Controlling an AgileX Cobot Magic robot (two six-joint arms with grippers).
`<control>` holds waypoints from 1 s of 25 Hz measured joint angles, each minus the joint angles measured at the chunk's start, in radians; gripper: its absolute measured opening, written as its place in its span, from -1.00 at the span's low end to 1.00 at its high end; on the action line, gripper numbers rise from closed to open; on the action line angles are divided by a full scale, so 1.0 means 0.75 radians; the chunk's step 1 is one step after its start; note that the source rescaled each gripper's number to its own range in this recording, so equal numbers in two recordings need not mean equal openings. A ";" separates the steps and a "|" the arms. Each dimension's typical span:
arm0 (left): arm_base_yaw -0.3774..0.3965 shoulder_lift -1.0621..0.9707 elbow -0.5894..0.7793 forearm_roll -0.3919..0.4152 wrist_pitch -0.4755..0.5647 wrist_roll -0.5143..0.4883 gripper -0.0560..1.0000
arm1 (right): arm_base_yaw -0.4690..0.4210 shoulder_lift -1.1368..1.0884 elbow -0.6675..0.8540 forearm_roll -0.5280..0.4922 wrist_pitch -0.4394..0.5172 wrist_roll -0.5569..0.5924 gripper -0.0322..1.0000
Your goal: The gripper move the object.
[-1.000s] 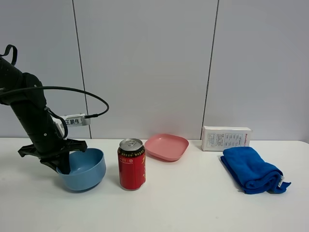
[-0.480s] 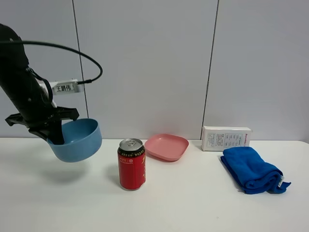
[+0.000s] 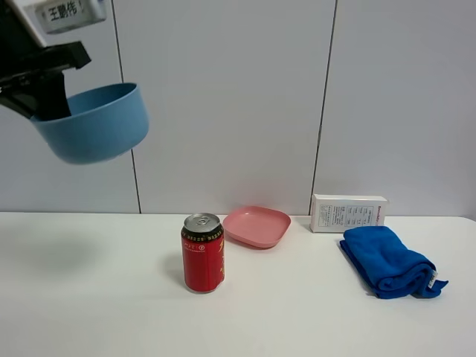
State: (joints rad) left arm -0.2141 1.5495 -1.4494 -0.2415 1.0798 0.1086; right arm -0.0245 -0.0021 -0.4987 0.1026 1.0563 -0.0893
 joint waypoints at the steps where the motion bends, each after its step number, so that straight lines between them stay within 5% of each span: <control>1: -0.038 0.000 -0.033 0.000 0.008 -0.007 -0.89 | 0.000 0.000 0.000 0.000 0.000 0.000 1.00; 15: -0.596 0.392 -0.401 0.013 0.001 -0.060 -0.89 | 0.000 0.000 0.000 0.000 0.000 0.000 1.00; 25: -0.654 0.829 -0.826 0.083 0.011 0.042 -0.89 | 0.000 0.000 0.000 0.000 0.000 0.000 1.00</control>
State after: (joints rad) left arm -0.7047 2.1711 -2.0686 -0.1791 1.0883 0.1402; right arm -0.0245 -0.0021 -0.4987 0.1026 1.0563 -0.0893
